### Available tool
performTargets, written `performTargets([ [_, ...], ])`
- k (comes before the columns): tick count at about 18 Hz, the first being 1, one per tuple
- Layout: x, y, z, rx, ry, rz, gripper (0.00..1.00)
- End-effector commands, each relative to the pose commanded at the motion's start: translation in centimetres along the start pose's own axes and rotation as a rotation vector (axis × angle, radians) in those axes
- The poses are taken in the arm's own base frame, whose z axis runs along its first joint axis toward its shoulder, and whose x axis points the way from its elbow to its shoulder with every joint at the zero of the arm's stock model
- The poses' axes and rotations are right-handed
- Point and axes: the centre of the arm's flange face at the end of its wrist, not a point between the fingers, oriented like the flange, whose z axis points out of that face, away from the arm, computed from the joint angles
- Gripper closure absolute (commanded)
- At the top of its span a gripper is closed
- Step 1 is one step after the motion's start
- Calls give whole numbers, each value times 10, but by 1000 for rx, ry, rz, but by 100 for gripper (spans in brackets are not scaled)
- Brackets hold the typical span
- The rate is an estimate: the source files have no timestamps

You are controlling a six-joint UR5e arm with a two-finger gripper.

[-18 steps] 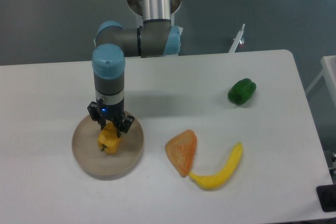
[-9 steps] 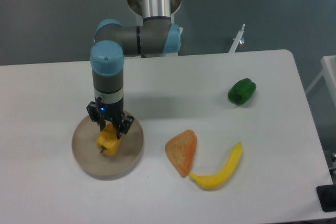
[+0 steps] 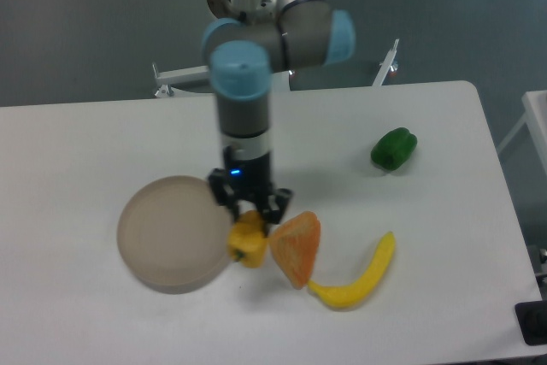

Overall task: Pick up the yellow pepper from the plate
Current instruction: 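Carry the held yellow pepper away from the plate past the banana toy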

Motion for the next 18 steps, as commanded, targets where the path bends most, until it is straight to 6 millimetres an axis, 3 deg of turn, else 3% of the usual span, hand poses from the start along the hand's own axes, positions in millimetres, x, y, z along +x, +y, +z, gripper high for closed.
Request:
performTargets([
  [4, -65, 64, 2, -36, -28, 123, 52],
  [7, -88, 88, 14, -57, -24, 169, 52],
  [12, -102, 89, 25, -66, -28, 167, 52],
  [18, -111, 97, 22, -69, -38, 154, 52],
])
